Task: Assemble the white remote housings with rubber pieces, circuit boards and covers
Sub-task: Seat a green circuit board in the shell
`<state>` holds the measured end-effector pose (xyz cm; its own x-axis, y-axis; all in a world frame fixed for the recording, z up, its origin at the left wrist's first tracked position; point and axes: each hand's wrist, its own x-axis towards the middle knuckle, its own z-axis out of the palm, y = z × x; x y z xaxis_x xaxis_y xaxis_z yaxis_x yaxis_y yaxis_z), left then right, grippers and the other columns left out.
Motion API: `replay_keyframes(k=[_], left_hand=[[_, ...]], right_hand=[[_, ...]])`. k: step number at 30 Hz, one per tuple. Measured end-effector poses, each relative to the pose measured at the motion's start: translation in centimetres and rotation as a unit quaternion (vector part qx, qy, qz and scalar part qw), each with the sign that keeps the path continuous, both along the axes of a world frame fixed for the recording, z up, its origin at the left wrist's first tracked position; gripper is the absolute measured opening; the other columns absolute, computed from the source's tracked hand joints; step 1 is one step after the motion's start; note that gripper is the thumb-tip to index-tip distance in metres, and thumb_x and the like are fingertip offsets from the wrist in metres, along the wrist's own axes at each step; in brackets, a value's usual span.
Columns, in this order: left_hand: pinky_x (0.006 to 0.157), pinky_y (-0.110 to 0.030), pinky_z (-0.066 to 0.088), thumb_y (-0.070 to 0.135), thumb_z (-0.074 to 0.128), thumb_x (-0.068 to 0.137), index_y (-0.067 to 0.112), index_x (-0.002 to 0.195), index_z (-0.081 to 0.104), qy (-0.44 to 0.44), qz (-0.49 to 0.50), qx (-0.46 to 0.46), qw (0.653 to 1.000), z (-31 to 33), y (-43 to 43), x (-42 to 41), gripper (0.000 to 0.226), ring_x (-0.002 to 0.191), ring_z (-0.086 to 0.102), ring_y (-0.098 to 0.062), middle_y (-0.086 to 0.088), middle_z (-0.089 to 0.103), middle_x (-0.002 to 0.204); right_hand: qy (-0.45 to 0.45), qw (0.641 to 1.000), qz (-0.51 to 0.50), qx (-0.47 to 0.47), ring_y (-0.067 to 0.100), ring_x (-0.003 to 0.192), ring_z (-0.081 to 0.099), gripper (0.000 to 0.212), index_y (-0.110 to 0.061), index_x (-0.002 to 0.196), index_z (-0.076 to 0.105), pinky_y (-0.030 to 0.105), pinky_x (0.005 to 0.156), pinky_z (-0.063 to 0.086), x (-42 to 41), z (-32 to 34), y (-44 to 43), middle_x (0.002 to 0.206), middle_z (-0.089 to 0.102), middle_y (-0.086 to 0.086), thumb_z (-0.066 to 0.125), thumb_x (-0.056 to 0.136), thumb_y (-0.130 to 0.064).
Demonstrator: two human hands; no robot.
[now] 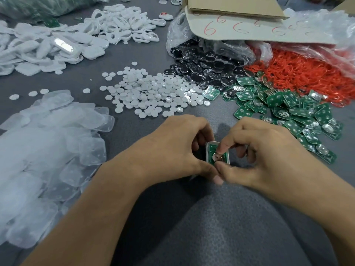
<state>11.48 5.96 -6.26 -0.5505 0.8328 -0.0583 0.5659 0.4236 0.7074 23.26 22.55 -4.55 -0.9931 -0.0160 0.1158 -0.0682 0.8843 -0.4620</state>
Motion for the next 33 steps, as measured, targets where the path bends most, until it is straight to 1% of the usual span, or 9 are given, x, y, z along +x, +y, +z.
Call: replay_keyframes(k=[5,9,11,14,18,22,27,30,33], left_hand=[[0.068,-0.011,0.046,0.061,0.093,0.048,0.035,0.098,0.063,-0.004,0.001,0.002,1.0,0.1,-0.1,0.0,0.063,0.084,0.056,0.002,0.016,0.059,0.093],[0.069,-0.011,0.047,0.057,0.093,0.052,0.034,0.1,0.064,-0.017,-0.001,0.005,1.0,0.1,-0.1,0.0,0.061,0.085,0.056,0.002,0.015,0.059,0.094],[0.069,-0.012,0.048,0.056,0.093,0.053,0.033,0.102,0.065,-0.021,-0.003,0.004,1.0,0.1,-0.1,0.0,0.061,0.085,0.056,0.001,0.015,0.058,0.094],[0.068,-0.013,0.047,0.057,0.092,0.053,0.034,0.104,0.065,-0.019,-0.005,0.002,1.0,0.0,-0.1,-0.1,0.063,0.083,0.057,0.001,0.015,0.058,0.095],[0.068,-0.013,0.048,0.059,0.092,0.052,0.034,0.102,0.065,-0.011,-0.005,0.001,1.0,0.0,-0.1,-0.1,0.062,0.083,0.057,0.001,0.015,0.058,0.094],[0.069,-0.013,0.048,0.059,0.092,0.052,0.035,0.101,0.064,-0.013,-0.001,0.005,1.0,-0.1,-0.1,-0.1,0.061,0.084,0.057,0.002,0.015,0.059,0.093],[0.067,-0.012,0.048,0.059,0.093,0.051,0.036,0.099,0.063,-0.015,0.005,0.005,1.0,-0.2,-0.1,-0.1,0.061,0.085,0.057,0.003,0.016,0.059,0.093],[0.065,-0.012,0.047,0.061,0.093,0.051,0.037,0.097,0.063,-0.015,0.009,0.002,1.0,-0.2,-0.1,0.0,0.06,0.085,0.057,0.004,0.017,0.059,0.093],[0.064,-0.013,0.048,0.061,0.093,0.052,0.037,0.097,0.063,-0.016,0.012,0.004,1.0,-0.1,-0.1,0.1,0.06,0.086,0.056,0.004,0.017,0.059,0.092]], right_hand=[[-0.012,1.0,0.002,0.015,0.002,0.076,0.057,0.021,-0.033,0.086,0.073,0.008,0.067,0.04,0.1,0.2,-0.1,0.085,0.055,-0.018,0.072,0.071,-0.047],[-0.027,0.999,0.013,0.037,-0.004,0.078,0.054,0.022,-0.032,0.089,0.072,0.007,0.072,0.04,0.3,0.5,-0.1,0.088,0.052,-0.019,0.07,0.074,-0.047],[-0.032,0.999,0.01,0.037,-0.004,0.08,0.055,0.022,-0.033,0.089,0.071,0.008,0.073,0.04,0.4,0.6,-0.1,0.09,0.053,-0.019,0.069,0.073,-0.048],[-0.032,0.999,0.002,0.033,-0.002,0.08,0.056,0.02,-0.033,0.088,0.071,0.01,0.073,0.042,0.4,0.8,-0.3,0.09,0.054,-0.018,0.07,0.073,-0.047],[-0.039,0.999,-0.007,0.038,-0.004,0.077,0.056,0.022,-0.031,0.09,0.072,0.011,0.073,0.041,0.3,0.9,-0.4,0.09,0.054,-0.016,0.07,0.074,-0.046],[-0.04,0.998,-0.02,0.044,-0.006,0.075,0.056,0.023,-0.032,0.089,0.073,0.017,0.072,0.045,0.4,1.0,-0.7,0.088,0.054,-0.016,0.069,0.074,-0.049],[-0.032,0.998,-0.03,0.044,-0.002,0.076,0.058,0.022,-0.03,0.088,0.074,0.029,0.074,0.054,0.5,1.2,-0.9,0.087,0.057,-0.014,0.069,0.074,-0.046],[-0.034,0.997,-0.033,0.06,0.007,0.076,0.061,0.021,-0.028,0.087,0.075,0.035,0.074,0.055,0.4,1.3,-1.1,0.088,0.061,-0.012,0.067,0.074,-0.043],[-0.023,0.997,-0.032,0.067,0.014,0.076,0.062,0.014,-0.025,0.082,0.074,0.038,0.072,0.055,0.5,1.2,-1.3,0.087,0.064,-0.008,0.068,0.077,-0.037]])
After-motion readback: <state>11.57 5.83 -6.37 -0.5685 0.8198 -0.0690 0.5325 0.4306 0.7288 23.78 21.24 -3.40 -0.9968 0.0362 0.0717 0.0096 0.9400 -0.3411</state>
